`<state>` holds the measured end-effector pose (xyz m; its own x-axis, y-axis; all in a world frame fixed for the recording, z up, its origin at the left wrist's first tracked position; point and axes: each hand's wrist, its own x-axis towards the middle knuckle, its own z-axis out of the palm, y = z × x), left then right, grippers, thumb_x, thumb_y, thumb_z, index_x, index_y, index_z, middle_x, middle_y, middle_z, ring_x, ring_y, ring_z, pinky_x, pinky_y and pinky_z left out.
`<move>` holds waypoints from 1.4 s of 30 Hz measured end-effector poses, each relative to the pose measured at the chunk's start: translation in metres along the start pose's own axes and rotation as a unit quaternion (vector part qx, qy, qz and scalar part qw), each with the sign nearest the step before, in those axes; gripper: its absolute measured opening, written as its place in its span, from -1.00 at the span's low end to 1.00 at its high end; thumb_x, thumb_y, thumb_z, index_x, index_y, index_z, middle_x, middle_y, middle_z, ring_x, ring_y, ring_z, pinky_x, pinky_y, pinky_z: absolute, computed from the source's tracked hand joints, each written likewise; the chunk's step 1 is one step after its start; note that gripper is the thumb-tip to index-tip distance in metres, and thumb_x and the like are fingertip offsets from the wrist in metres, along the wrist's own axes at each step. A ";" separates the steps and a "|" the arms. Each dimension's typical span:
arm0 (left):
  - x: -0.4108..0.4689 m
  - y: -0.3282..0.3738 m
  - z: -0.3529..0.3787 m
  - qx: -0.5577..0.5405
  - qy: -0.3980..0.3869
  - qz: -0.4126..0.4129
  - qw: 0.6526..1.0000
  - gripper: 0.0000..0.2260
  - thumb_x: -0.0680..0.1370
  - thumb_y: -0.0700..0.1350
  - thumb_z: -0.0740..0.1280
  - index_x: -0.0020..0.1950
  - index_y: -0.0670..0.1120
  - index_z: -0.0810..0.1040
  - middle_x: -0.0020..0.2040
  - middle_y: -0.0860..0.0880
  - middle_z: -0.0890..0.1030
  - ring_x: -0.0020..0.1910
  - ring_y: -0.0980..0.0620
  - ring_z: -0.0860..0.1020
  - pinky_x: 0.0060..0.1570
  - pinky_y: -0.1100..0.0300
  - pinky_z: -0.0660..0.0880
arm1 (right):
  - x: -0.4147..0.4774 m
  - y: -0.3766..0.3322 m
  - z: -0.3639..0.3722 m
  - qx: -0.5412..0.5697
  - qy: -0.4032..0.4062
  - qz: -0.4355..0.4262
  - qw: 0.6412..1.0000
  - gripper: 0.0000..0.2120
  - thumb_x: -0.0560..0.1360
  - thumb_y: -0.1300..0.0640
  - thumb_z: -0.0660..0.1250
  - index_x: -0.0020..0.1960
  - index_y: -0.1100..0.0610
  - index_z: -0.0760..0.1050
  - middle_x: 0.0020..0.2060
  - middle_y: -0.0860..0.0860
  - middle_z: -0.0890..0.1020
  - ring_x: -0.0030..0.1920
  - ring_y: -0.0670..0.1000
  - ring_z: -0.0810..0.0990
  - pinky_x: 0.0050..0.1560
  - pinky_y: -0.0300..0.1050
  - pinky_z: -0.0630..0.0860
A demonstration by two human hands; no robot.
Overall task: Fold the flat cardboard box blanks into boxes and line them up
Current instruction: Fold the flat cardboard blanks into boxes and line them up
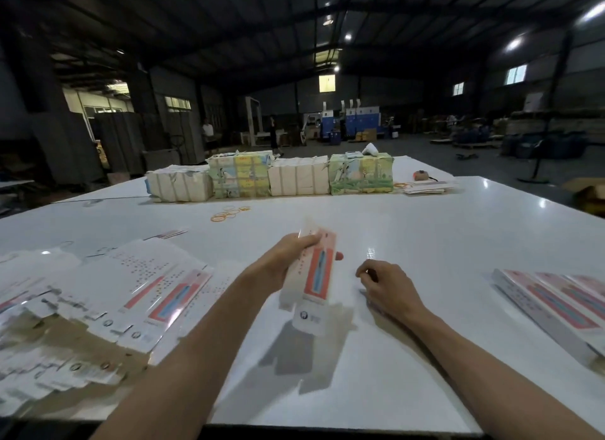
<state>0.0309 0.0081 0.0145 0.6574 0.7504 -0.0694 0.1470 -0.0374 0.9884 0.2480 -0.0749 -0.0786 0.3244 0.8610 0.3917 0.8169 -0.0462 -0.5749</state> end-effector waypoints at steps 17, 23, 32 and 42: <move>0.027 -0.072 0.063 -0.168 -0.081 0.019 0.982 -0.37 0.70 0.34 0.07 0.27 -0.19 0.57 0.03 -0.32 0.66 -0.12 -0.30 0.68 -0.10 -0.08 0.66 | 0.013 -0.004 -0.008 0.070 0.072 -0.127 0.987 -0.71 0.71 0.01 0.26 0.37 0.03 0.60 0.28 -0.11 0.45 0.36 -0.05 0.36 0.31 -0.05 0.53; 0.028 -0.070 0.065 -0.199 -0.092 0.002 0.976 -0.38 0.68 0.35 0.09 0.27 -0.16 0.61 0.05 -0.30 0.67 -0.07 -0.32 0.70 -0.05 -0.10 0.65 | 0.012 -0.016 -0.019 0.139 0.079 -0.117 0.980 -0.88 0.67 0.14 0.35 0.08 0.15 0.64 0.20 -0.06 0.54 0.30 -0.03 0.45 0.08 -0.19 0.62; 0.031 -0.063 0.067 -0.160 -0.169 0.035 0.972 -0.29 0.69 0.36 -0.02 0.36 -0.19 0.57 0.15 -0.28 0.69 -0.13 -0.18 0.71 -0.11 0.00 0.67 | 0.013 -0.025 -0.043 0.283 0.032 0.002 0.959 -0.82 0.65 0.11 0.39 -0.01 0.19 0.69 0.28 -0.09 0.57 0.11 -0.01 0.64 -0.17 -0.24 0.60; 0.028 -0.057 0.073 -0.169 -0.253 0.011 0.953 -0.34 0.60 0.41 0.00 0.16 -0.15 0.52 -0.06 -0.13 0.67 -0.19 -0.05 0.67 -0.11 0.09 0.65 | 0.011 -0.020 -0.048 0.453 -0.036 0.031 0.890 -0.75 0.64 0.13 0.39 -0.02 0.30 0.73 0.33 -0.03 0.62 0.27 0.20 0.62 0.38 0.17 0.53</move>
<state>0.0946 -0.0172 -0.0536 0.9420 0.3350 -0.0209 -0.0601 0.2294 0.9715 0.2578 -0.0887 -0.0285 0.2982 0.9027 0.3101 0.0669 0.3044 -0.9502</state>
